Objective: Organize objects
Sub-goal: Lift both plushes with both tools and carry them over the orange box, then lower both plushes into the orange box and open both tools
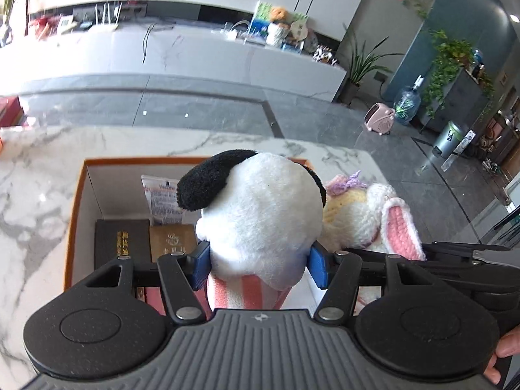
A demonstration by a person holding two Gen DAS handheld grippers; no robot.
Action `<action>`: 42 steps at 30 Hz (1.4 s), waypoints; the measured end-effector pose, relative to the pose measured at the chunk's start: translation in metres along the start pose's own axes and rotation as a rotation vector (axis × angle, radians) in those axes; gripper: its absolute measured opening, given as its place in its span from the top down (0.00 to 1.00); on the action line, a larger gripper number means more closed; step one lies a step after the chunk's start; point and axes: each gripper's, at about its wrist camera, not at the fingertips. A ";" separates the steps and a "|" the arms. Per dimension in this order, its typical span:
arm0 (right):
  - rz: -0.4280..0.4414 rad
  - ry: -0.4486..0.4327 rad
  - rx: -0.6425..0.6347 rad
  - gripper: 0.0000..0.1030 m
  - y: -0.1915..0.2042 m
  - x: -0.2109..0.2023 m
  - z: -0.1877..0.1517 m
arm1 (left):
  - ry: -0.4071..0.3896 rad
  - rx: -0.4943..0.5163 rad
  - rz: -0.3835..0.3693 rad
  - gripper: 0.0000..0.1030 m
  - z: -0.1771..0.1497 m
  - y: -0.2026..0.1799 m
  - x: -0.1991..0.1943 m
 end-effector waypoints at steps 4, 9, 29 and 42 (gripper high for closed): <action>-0.044 0.053 -0.045 0.56 0.013 0.038 0.000 | 0.040 -0.031 0.008 0.33 -0.006 0.016 0.019; -0.078 0.105 -0.090 0.56 0.023 0.074 -0.002 | 0.080 -0.065 0.004 0.33 -0.010 0.032 0.034; -0.164 0.174 -0.300 0.50 0.055 0.094 -0.015 | 0.113 -0.133 -0.010 0.33 -0.016 0.050 0.035; -0.106 0.195 -0.328 0.88 0.047 0.086 -0.006 | 0.103 -0.103 -0.017 0.33 -0.010 0.043 0.030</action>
Point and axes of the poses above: each gripper's, at about its wrist camera, not at the fingertips, and x roughly the way its jaws point, y to its left, z to its top, and after that the axes turned 13 degrees about -z, right-handed
